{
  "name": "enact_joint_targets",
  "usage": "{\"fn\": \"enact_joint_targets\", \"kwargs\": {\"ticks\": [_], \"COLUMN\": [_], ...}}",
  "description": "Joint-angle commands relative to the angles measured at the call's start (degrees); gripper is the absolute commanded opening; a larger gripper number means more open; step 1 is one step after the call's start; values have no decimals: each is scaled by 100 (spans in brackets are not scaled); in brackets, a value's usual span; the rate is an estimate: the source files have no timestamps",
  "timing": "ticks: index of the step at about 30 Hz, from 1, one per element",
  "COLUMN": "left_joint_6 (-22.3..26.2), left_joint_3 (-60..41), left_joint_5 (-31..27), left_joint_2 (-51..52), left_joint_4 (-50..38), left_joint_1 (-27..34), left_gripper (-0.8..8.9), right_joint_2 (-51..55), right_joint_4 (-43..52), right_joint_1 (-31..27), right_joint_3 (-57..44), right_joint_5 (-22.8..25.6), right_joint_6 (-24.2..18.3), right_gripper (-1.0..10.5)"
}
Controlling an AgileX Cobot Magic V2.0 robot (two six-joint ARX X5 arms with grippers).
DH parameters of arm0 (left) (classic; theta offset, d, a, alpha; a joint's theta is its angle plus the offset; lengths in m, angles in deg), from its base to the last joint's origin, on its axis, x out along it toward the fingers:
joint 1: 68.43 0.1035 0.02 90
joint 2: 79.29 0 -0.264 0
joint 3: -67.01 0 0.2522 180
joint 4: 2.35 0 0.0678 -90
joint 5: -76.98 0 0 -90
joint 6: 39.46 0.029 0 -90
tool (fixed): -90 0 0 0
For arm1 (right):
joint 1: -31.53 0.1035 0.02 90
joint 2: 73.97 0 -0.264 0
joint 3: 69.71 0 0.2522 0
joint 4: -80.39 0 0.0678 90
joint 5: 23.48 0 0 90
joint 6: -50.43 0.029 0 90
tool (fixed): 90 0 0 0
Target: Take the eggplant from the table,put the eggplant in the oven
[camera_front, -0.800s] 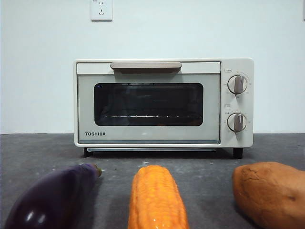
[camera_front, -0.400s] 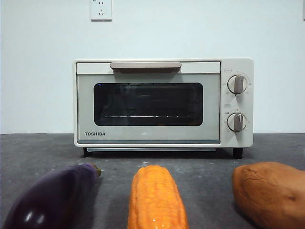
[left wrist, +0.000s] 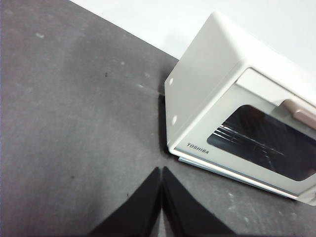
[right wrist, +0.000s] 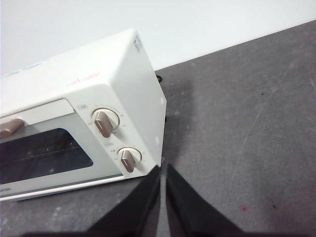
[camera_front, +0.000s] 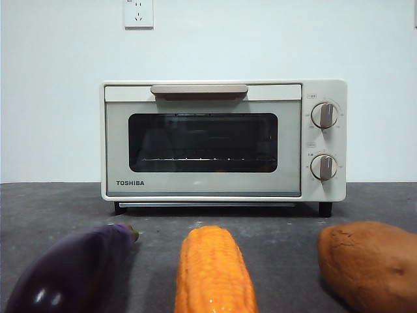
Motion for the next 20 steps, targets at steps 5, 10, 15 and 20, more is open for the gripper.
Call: {"fn": "enact_joint_targets", "kwargs": {"ticks": [5,10,15,20], "left_joint_6": [575,964,1270,1311], "left_joint_3": [907,1624,2297,2581], "left_joint_5": [402,839,1285,1526], "left_joint_2": [-1067,-1943,-2802,-3322], "left_joint_4": [221,636,1058,1097], "left_joint_1": [4,4,2,-28], "left_gripper": [6,6,6,6], "right_joint_2": [-951,-1596,-2168,-2555], "right_joint_4": [-514,-1082,-1648,-1825], "right_joint_1": [-2,-2,-2,2], "right_joint_3": [1088,1716,2205,2343], "right_joint_5": [-472,-876,-1268,-1342], "right_joint_6": [-468,-879,-994,-990], "right_gripper": [4,4,125,426]}}
